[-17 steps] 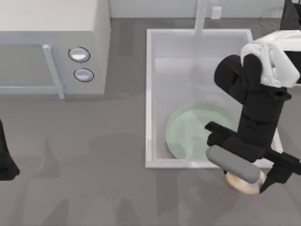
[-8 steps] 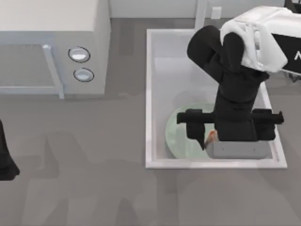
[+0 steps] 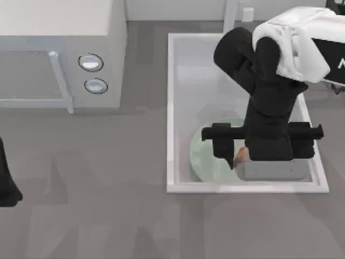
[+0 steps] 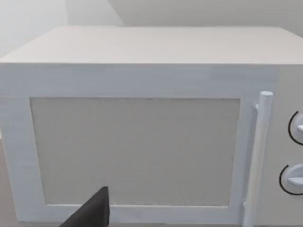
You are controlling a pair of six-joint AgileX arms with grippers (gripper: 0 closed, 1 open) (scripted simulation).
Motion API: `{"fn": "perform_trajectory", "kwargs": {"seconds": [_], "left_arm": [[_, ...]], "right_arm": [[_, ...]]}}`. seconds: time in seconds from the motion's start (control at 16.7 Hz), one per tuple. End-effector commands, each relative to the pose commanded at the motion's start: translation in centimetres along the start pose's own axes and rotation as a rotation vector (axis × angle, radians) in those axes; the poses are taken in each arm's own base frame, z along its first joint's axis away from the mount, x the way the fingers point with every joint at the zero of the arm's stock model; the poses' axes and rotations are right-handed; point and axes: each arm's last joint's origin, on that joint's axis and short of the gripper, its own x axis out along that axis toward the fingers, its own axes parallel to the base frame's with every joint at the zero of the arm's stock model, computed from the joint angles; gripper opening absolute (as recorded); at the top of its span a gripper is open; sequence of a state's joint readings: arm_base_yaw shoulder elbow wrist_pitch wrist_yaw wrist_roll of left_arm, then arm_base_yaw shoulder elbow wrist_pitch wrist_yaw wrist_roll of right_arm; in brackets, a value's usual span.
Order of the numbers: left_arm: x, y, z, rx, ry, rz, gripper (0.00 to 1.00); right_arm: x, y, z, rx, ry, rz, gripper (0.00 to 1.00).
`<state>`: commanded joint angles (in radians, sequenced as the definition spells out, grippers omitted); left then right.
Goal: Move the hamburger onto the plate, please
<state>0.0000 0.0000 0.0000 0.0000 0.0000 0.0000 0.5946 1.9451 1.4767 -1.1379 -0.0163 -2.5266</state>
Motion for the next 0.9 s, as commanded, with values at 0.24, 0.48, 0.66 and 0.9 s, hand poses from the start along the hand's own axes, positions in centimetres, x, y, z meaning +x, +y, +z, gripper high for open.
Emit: {"fn": "perform_trajectory", "kwargs": {"seconds": [0.24, 0.48, 0.66, 0.9], "left_arm": [[0.0, 0.0, 0.0, 0.0, 0.0, 0.0, 1.0], [0.0, 0.0, 0.0, 0.0, 0.0, 0.0, 1.0], [0.0, 0.0, 0.0, 0.0, 0.0, 0.0, 1.0], [0.0, 0.0, 0.0, 0.0, 0.0, 0.0, 1.0]], "right_arm": [[2.4, -0.1, -0.1, -0.003, -0.003, -0.002, 0.0], [3.9, -0.1, -0.2, -0.005, 0.005, -0.003, 0.0], [3.9, -0.1, -0.2, -0.005, 0.005, -0.003, 0.0], [3.9, -0.1, -0.2, -0.005, 0.005, -0.003, 0.3]]}}
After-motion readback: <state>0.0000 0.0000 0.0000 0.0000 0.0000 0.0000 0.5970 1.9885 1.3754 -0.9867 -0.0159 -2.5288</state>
